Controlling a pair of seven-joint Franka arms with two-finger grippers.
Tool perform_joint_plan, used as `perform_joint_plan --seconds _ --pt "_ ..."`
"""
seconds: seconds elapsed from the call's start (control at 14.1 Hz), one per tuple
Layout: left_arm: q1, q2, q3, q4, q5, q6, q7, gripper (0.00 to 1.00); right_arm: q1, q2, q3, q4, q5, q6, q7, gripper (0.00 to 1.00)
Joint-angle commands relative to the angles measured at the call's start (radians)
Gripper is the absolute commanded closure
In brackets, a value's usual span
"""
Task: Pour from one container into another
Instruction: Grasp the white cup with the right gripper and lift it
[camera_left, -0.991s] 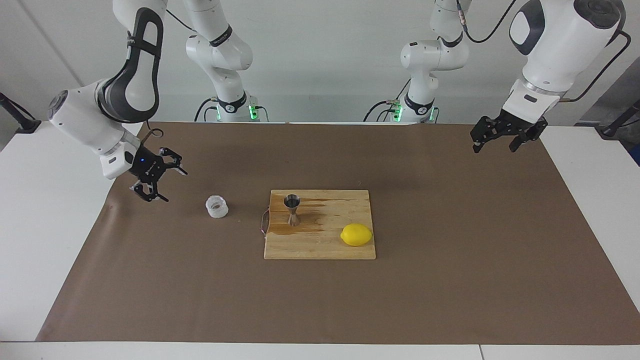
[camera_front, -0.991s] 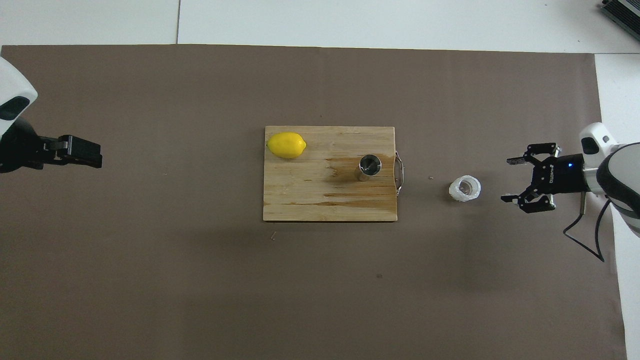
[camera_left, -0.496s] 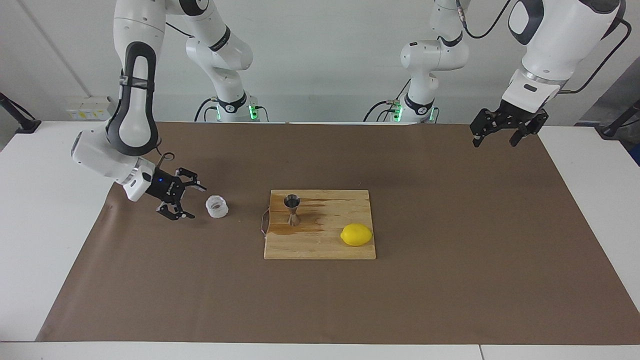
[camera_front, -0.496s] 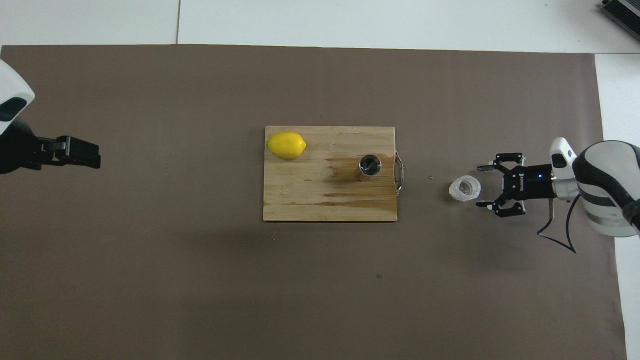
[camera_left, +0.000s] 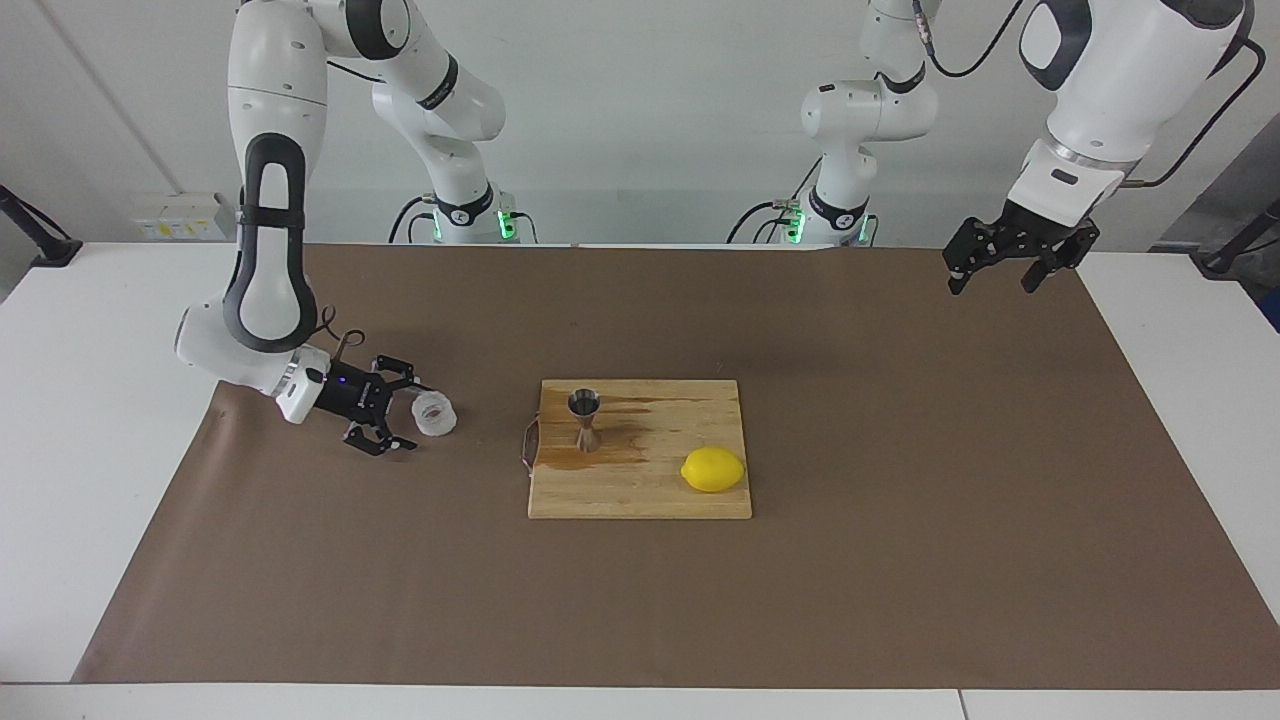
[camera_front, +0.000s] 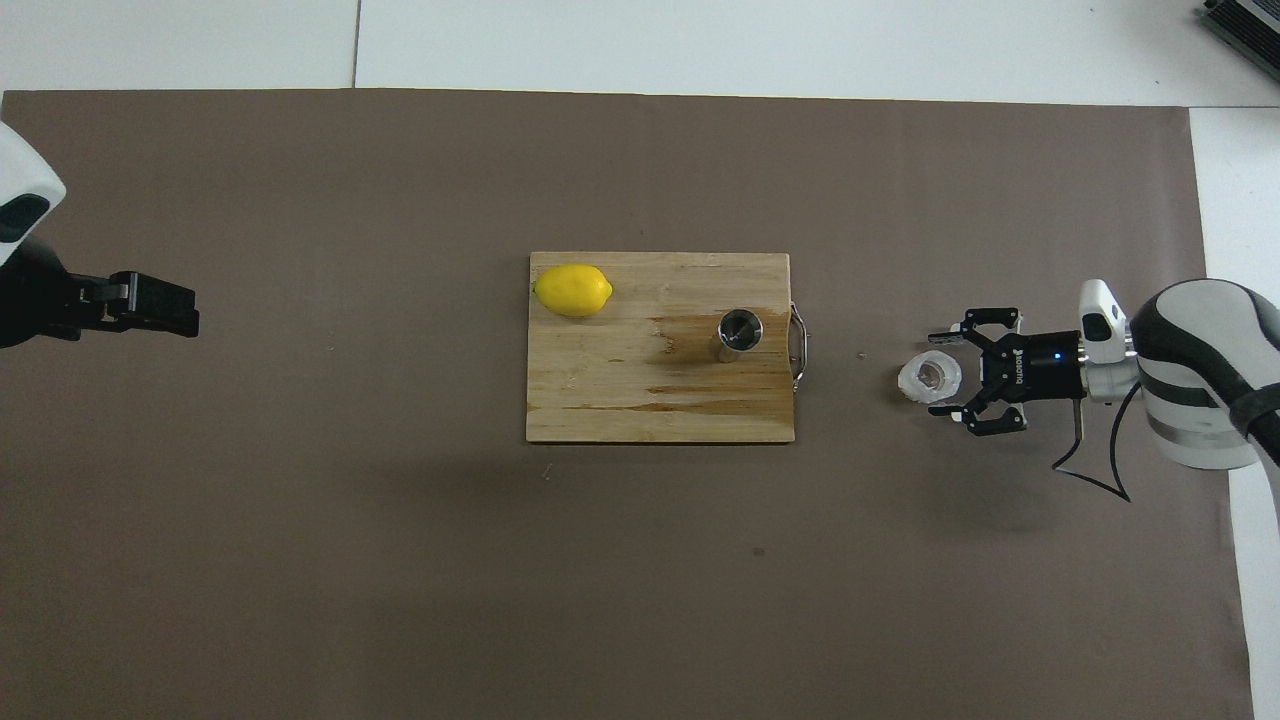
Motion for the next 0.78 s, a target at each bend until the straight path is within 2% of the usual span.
perform_joint_plan --seconds 0.0,0.28,0.35,0.42,0.5,0.57,0.71 --pt "0.004 -0.026 0.000 -0.028 0.009 -0.003 0.001 0.00 0.001 0.003 0.006 -0.006 0.027 -0.008 -0.043 0.00" --pt "0.004 -0.027 0.000 -0.028 0.009 -0.003 0.001 0.00 0.004 0.001 0.004 -0.014 0.027 0.001 -0.086 0.00" --pt "0.004 -0.027 0.000 -0.029 0.009 -0.003 0.001 0.00 0.004 0.001 0.006 -0.014 0.027 0.005 -0.099 0.13" --pt "0.004 -0.027 0.000 -0.028 0.009 -0.003 0.001 0.00 0.004 0.001 0.006 -0.014 0.027 0.005 -0.100 0.32" --pt "0.004 -0.026 0.000 -0.029 0.009 -0.003 0.002 0.00 0.009 0.001 0.006 -0.012 0.027 0.005 -0.100 0.45" --pt "0.004 -0.026 0.000 -0.028 0.009 -0.003 0.002 0.00 0.012 0.001 0.006 -0.012 0.027 0.004 -0.100 0.54" --pt "0.004 -0.026 0.000 -0.028 0.009 -0.003 0.001 0.00 0.015 0.001 0.006 -0.011 0.027 0.001 -0.098 0.60"
